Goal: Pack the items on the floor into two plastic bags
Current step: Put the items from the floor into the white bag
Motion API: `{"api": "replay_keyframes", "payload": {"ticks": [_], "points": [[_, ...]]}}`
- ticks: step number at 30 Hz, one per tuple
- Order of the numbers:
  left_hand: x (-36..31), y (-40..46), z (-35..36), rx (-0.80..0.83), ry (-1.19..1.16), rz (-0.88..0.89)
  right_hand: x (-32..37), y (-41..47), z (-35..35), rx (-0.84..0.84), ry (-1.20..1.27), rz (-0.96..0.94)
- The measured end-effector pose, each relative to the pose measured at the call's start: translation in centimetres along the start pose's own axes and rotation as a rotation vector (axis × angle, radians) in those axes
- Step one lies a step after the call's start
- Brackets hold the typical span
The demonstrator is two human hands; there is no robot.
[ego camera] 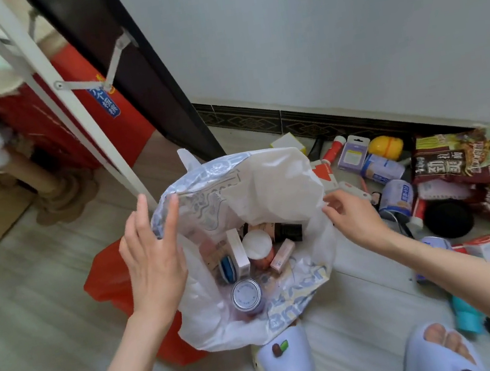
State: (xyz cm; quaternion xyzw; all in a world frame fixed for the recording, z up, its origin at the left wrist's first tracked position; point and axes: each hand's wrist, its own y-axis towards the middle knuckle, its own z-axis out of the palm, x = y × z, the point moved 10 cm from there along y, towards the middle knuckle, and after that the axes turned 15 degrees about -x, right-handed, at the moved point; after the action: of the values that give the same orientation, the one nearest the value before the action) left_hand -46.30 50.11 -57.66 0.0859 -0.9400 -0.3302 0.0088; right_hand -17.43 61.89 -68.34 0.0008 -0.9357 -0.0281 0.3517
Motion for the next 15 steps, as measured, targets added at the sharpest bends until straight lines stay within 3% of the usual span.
{"api": "replay_keyframes", "payload": {"ticks": [5,9,15], "points": [[-9.4,-1.7,-0.6,-0.043,-0.189,0.241,-1.7,-1.2,-4.3,0.060,-0.145,-0.082],[-18.4,-3.9,2.0,0.066,-0.387,0.368,-6.2,-2.6,-9.1,0.000,-0.221,-0.054],[-27.9,-10.3,9.3,0.387,-0.481,0.554,-19.9,-8.2,-12.7,-0.133,-0.199,0.293]]}}
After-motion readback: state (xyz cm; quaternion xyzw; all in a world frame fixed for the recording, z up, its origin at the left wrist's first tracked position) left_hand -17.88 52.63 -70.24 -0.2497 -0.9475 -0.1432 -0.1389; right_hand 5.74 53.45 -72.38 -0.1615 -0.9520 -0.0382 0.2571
